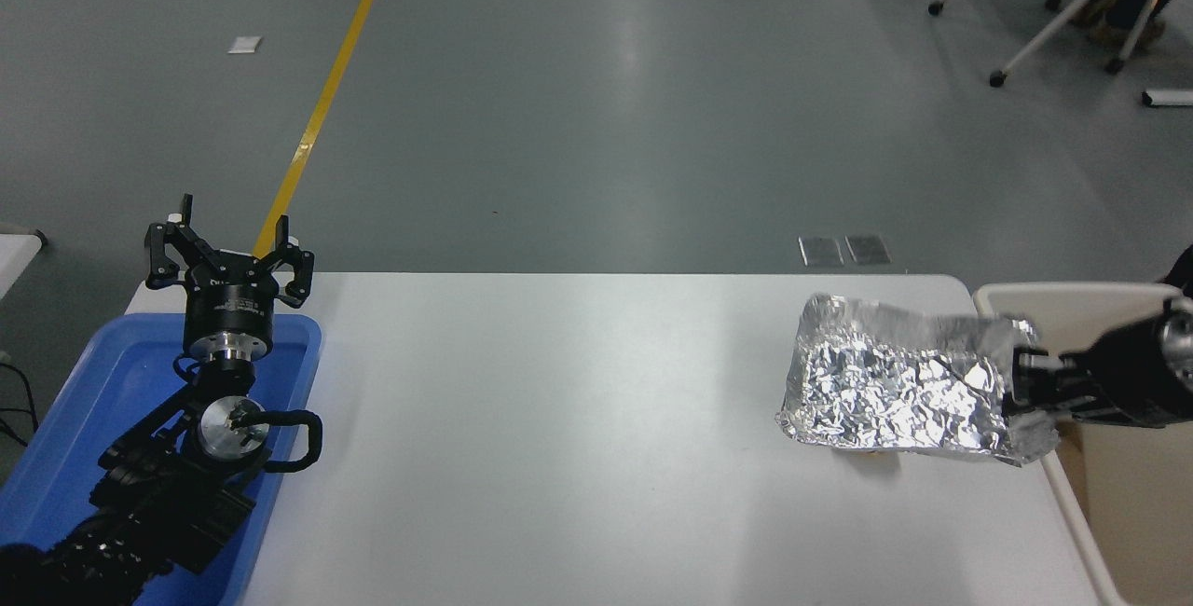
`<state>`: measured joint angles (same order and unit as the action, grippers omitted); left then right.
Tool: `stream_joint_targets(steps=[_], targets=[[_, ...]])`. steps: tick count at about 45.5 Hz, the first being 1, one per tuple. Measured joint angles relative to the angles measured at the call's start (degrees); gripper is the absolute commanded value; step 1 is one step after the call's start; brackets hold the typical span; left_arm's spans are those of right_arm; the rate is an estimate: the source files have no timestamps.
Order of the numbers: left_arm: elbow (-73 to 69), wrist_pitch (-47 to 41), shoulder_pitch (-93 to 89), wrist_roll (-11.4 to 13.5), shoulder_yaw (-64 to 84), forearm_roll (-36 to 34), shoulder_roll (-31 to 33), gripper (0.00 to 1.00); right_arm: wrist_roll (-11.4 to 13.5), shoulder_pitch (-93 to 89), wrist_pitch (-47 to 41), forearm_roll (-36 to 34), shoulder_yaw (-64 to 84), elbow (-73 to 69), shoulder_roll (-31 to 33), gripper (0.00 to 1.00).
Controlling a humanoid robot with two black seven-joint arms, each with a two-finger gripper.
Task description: Pick up foil plate and place in dustbin
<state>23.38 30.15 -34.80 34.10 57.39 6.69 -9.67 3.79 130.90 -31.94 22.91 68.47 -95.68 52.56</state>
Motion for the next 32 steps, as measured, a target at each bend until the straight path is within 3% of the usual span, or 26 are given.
stream_joint_targets(steps=[10,32], targets=[[0.0,0.0,0.0,0.0,0.0,0.0,0.0,0.99,0.0,13.0,-8.5,-0.6,0.7,-0.3,-0.7,0.00],[0.0,0.0,0.0,0.0,0.0,0.0,0.0,0.99,0.0,23.5,-12.6,-5.2,1.5,0.3,-2.4,0.00]])
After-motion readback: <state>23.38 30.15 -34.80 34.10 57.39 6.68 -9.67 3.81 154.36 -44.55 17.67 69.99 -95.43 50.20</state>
